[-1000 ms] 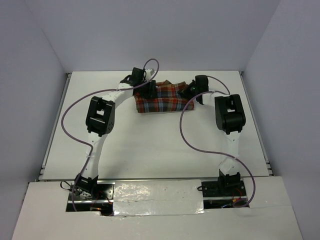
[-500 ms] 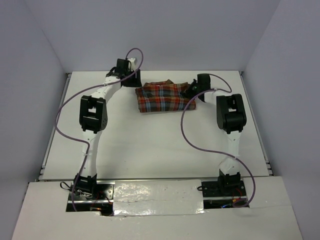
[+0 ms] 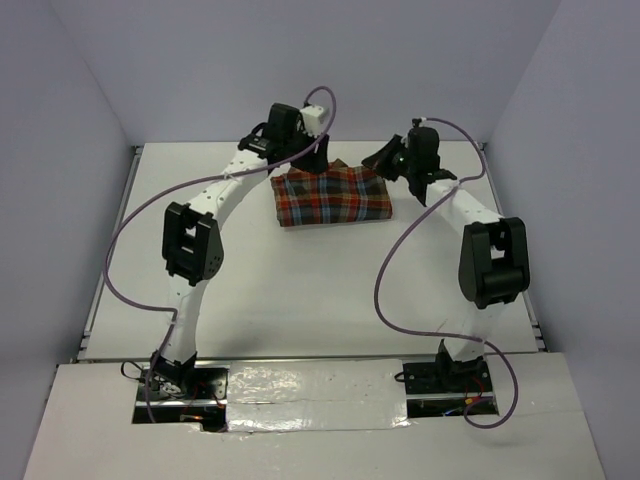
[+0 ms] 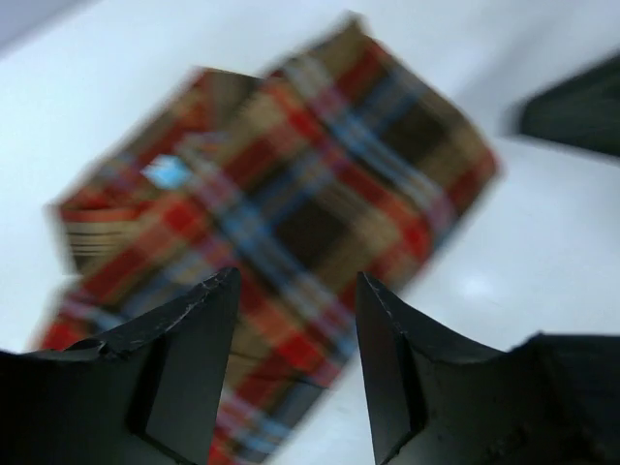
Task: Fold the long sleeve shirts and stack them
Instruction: Fold the shirt
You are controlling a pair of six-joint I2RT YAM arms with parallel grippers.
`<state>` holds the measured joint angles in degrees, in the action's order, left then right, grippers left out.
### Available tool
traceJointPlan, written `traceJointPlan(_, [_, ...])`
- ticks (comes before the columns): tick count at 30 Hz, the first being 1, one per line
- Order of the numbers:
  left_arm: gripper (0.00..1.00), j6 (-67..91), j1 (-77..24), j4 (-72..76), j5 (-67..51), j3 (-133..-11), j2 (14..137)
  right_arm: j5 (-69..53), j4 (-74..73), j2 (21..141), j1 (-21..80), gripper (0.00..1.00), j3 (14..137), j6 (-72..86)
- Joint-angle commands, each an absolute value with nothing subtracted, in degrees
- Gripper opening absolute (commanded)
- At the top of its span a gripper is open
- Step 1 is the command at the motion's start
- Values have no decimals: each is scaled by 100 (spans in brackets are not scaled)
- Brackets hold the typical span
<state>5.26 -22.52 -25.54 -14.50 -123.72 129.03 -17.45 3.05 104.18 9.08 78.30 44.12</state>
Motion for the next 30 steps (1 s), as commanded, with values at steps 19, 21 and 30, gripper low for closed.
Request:
traceJointPlan(19, [64, 774, -2426, -2813, -1363, -10855, 13465, -1812, 388, 11733, 738, 0, 6785, 5221])
traceJointPlan(21, [64, 643, -2391, -2690, -1249, -10767, 13386, -1662, 290, 11646, 703, 0, 6681, 5159])
traceJointPlan(30, [66, 378, -2118, -2725, -1098, -10608, 13105, -1451, 9, 11251, 659, 0, 6504, 5186])
